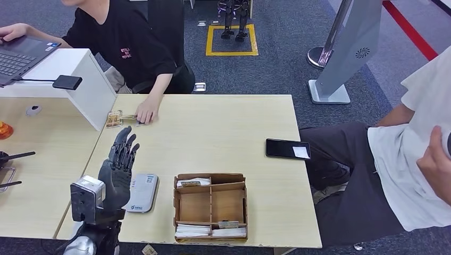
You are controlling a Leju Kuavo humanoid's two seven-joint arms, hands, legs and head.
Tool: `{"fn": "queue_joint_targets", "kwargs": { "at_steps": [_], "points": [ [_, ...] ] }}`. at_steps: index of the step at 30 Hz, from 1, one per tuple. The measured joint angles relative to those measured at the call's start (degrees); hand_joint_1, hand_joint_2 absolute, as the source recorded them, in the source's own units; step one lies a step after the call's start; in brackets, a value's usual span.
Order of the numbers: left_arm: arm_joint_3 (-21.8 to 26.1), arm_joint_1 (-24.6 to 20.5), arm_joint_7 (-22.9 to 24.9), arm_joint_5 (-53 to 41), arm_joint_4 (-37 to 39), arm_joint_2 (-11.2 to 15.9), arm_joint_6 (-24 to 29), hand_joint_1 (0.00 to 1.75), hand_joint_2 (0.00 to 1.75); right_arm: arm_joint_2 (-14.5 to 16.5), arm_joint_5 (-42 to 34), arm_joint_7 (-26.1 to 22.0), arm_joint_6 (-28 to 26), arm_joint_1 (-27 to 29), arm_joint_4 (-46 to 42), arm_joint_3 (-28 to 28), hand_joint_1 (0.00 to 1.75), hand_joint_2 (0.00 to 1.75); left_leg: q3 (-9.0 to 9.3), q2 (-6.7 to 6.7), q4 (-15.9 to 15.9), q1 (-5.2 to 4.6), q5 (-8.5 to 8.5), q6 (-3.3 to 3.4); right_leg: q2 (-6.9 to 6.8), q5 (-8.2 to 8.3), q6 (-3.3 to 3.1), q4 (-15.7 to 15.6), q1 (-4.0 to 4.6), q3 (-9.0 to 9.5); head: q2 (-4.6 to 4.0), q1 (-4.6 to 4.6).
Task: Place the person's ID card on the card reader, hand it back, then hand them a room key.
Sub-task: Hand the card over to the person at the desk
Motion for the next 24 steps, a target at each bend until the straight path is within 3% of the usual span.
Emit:
{"fn": "queue_joint_targets", "kwargs": {
  "at_steps": [5, 14, 24],
  "points": [
    [-5.2, 3.5, -3.3, 6.7, -2.2, 0.2, -11.4, 0.0, 0.0, 0.3, 0.5, -0.8, 1.8, 0.1, -1.3, -0.9, 0.0, 0.0, -0.01, 0.0, 0.0, 0.0, -0.01, 0.01, 0.0, -0.01, 0.0, 0.0, 0.0, 0.0, -0.01, 0.01],
    [-14.1, 5.3, -6.3, 8.8, -2.7, 3.7, -19.3, 0.0, 0.0, 0.4, 0.5, -1.5, 2.8, 0.2, -2.4, -1.3, 0.0, 0.0, 0.0, -0.01, 0.0, 0.0, -0.04, 0.02, -0.02, -0.02, 0.01, 0.0, 0.0, 0.0, 0.0, 0.01],
    [-20.2, 5.3, -9.5, 2.2, -2.4, 8.9, -20.3, 0.0, 0.0, 0.2, 0.5, -1.7, 1.9, 0.2, -2.1, -1.3, 0.0, 0.0, 0.0, -0.01, 0.0, 0.0, -0.03, 0.01, -0.02, -0.01, 0.0, 0.0, 0.0, 0.01, 0.01, 0.02]
  ]
}}
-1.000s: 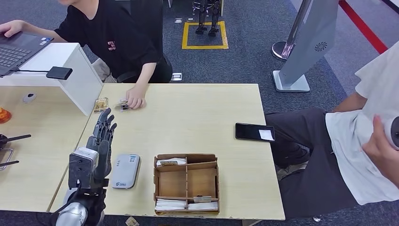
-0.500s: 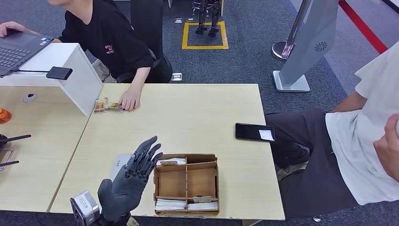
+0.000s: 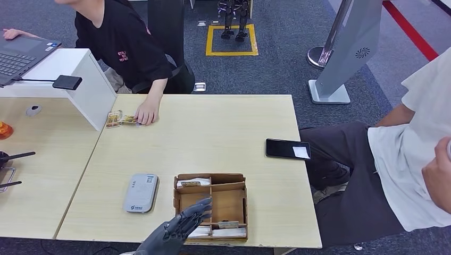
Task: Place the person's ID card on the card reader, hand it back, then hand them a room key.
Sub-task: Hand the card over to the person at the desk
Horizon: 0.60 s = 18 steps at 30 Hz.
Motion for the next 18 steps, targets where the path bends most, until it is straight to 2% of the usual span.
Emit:
{"fn": "queue_joint_targets", "kwargs": {
  "at_steps": [10, 18],
  "points": [
    [-4.6, -0.1, -3.1, -7.0, 0.9, 6.4, 3.2, 0.0, 0.0, -0.5, 0.0, 0.0, -1.2, -0.4, 1.7, 0.3, 0.0, 0.0, 0.0, 0.0, 0.0, 0.0, 0.0, 0.0, 0.0, -0.02, -0.02, 0.0, 0.0, 0.0, -0.01, -0.03],
    [-6.6, -0.2, -2.7, -8.8, 1.4, 9.1, 4.9, 0.0, 0.0, -0.8, 0.0, 0.2, -1.5, -0.6, 2.6, 0.6, 0.0, 0.0, 0.0, 0.0, 0.0, 0.0, 0.0, 0.0, 0.0, -0.02, -0.03, 0.0, 0.0, 0.01, 0.0, -0.02]
  ]
}}
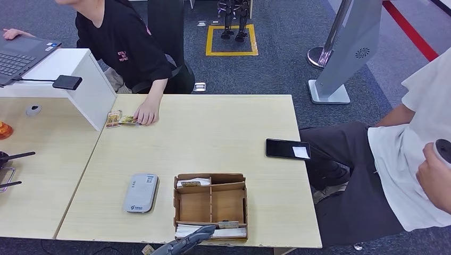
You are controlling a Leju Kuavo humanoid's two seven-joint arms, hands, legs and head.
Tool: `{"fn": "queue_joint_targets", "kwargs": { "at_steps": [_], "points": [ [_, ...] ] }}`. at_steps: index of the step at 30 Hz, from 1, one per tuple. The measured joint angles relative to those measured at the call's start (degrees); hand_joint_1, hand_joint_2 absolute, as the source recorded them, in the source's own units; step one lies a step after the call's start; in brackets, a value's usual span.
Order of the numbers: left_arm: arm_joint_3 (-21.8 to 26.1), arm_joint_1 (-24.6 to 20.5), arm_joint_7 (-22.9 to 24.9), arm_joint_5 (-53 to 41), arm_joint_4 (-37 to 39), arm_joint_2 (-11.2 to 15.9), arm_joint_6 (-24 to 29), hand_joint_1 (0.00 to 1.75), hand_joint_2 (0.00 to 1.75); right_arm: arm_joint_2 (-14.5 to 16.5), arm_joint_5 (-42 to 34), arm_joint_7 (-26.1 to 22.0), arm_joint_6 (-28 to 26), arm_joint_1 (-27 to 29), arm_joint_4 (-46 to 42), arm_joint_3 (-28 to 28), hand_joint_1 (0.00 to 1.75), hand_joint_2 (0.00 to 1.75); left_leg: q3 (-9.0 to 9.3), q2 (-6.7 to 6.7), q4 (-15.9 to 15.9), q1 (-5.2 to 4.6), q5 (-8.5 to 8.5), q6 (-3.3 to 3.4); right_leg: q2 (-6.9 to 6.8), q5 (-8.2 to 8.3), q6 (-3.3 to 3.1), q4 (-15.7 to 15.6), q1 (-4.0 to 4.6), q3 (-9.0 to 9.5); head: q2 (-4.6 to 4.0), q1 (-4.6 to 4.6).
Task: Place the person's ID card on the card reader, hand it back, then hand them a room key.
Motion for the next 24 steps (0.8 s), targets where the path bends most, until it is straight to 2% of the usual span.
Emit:
{"fn": "queue_joint_targets", "kwargs": {
  "at_steps": [5, 9, 18, 24],
  "points": [
    [-2.9, -0.1, 2.2, -3.1, 0.5, 3.2, 3.5, 0.0, 0.0, -0.3, 0.0, 0.5, -0.6, -0.2, 0.8, 0.2, 0.0, 0.0, 0.01, 0.0, 0.0, 0.0, 0.0, 0.0, 0.0, -0.01, -0.01, 0.0, 0.0, -0.01, -0.01, 0.0],
    [-5.8, -1.2, 4.5, -4.0, 2.6, 4.6, 6.1, 0.0, 0.0, -0.8, 0.0, 0.9, -0.9, -0.6, 1.8, 0.7, 0.0, 0.0, 0.0, -0.02, 0.0, 0.0, 0.0, 0.0, -0.01, -0.01, -0.01, 0.0, 0.0, 0.0, -0.01, -0.01],
    [-9.7, -4.7, 11.2, -7.7, 7.6, 4.4, 10.0, 0.0, 0.0, -1.1, 0.0, 2.0, -1.8, -0.9, 3.1, 0.8, 0.0, 0.0, 0.0, -0.09, 0.0, 0.0, 0.01, 0.0, -0.08, 0.0, -0.01, 0.0, 0.0, 0.04, -0.02, -0.02],
    [-12.6, -7.1, 12.7, -8.7, 11.1, 3.3, 10.3, 0.0, 0.0, -1.3, 0.0, 2.6, -1.9, -1.3, 3.7, 0.9, 0.0, 0.0, -0.01, -0.1, 0.0, 0.0, 0.02, 0.0, -0.09, 0.0, -0.01, 0.0, 0.0, 0.04, -0.02, -0.02]
  ]
}}
